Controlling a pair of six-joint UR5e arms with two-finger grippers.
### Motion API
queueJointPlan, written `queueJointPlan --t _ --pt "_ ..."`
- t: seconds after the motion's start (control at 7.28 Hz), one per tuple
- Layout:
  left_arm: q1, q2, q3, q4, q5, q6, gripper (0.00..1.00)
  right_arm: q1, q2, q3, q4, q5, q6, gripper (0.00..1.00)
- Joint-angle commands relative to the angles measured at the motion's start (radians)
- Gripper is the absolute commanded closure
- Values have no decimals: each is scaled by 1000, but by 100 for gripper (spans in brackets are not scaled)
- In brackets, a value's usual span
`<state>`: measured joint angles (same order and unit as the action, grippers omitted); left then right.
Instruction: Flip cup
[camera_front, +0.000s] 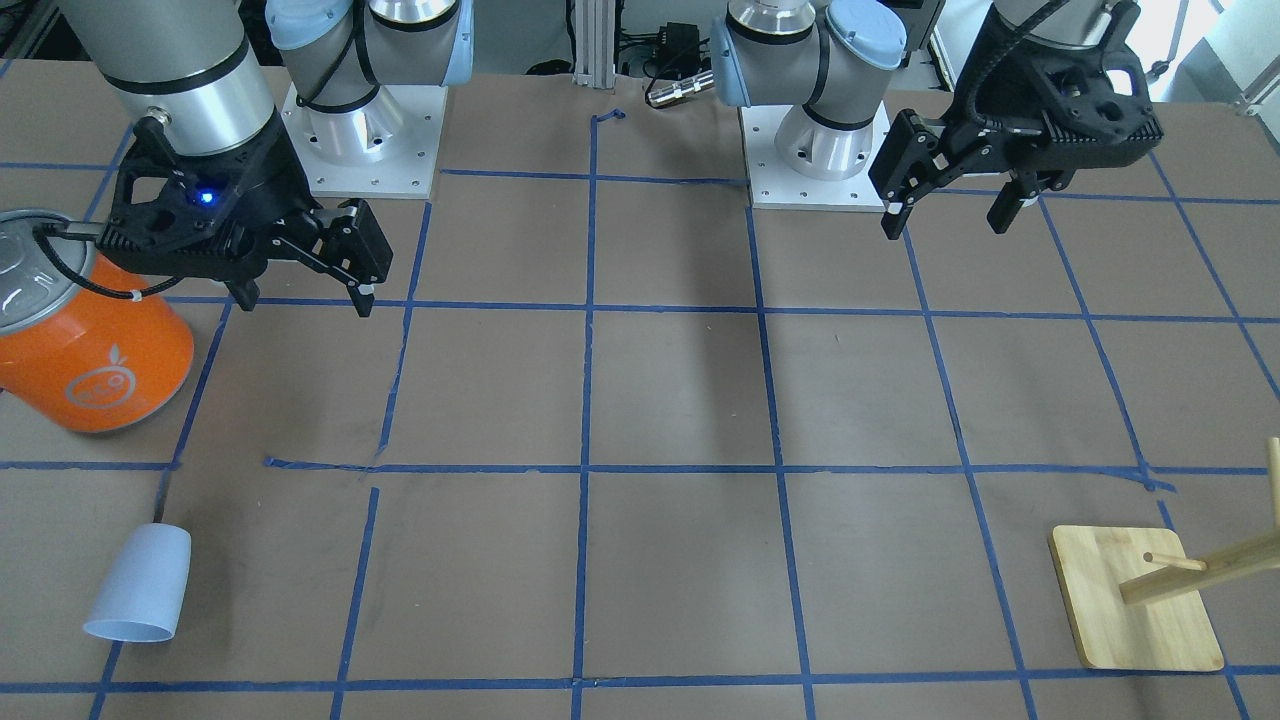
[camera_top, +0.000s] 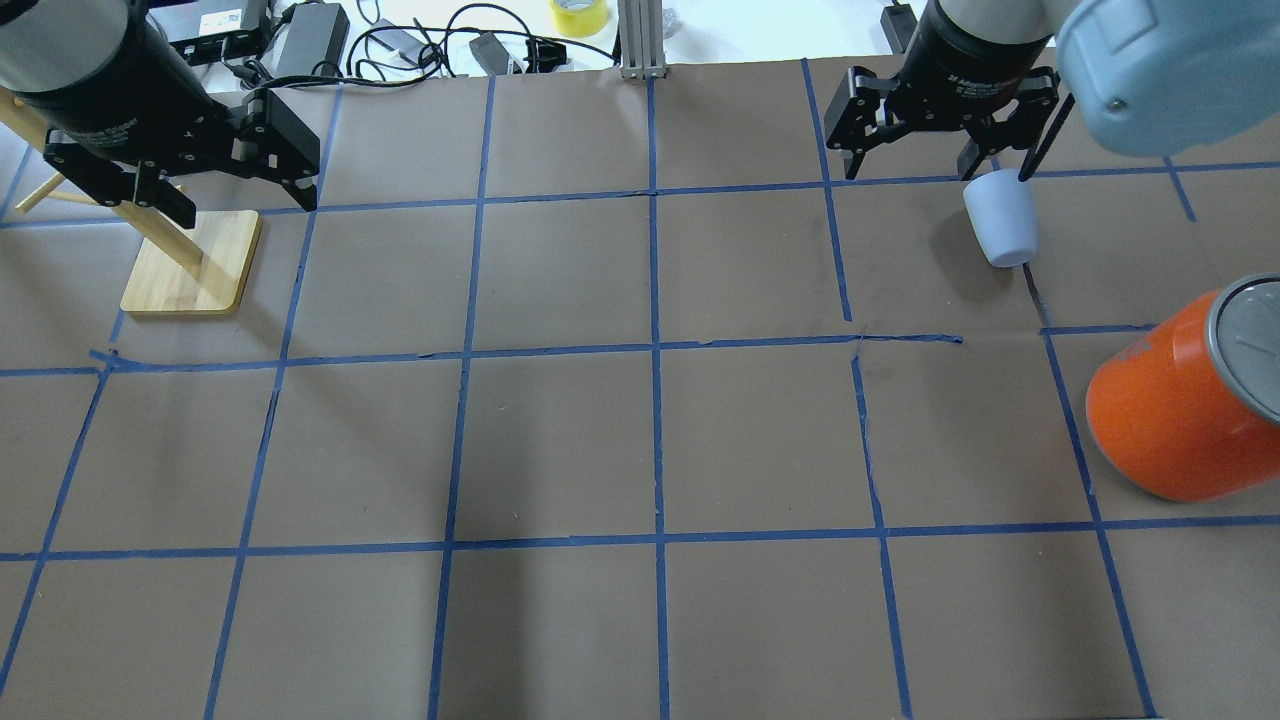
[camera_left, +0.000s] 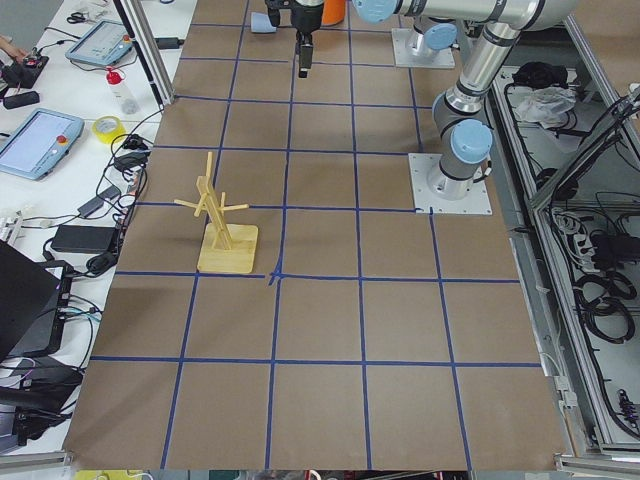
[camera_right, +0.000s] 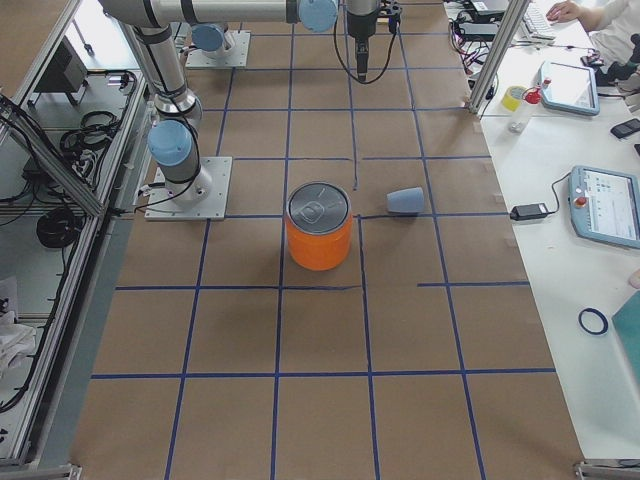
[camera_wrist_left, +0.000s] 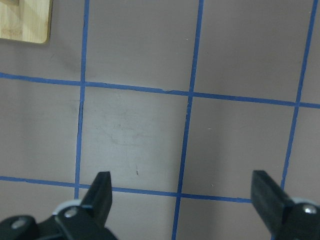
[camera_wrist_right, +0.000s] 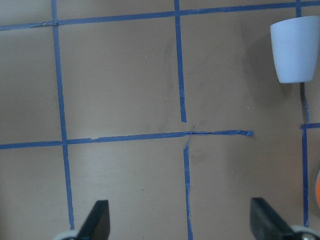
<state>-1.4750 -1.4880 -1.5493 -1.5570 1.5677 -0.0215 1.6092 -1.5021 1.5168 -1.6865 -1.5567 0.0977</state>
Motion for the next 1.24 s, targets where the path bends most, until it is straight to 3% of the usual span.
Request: queueJointPlan --t 0.0,1.1 --pt "-1 0 -1 0 2 0 0 0 0 2 7 10 -3 0" --pt "-1 0 0 0 2 0 0 -2 8 2 -9 1 17 0"
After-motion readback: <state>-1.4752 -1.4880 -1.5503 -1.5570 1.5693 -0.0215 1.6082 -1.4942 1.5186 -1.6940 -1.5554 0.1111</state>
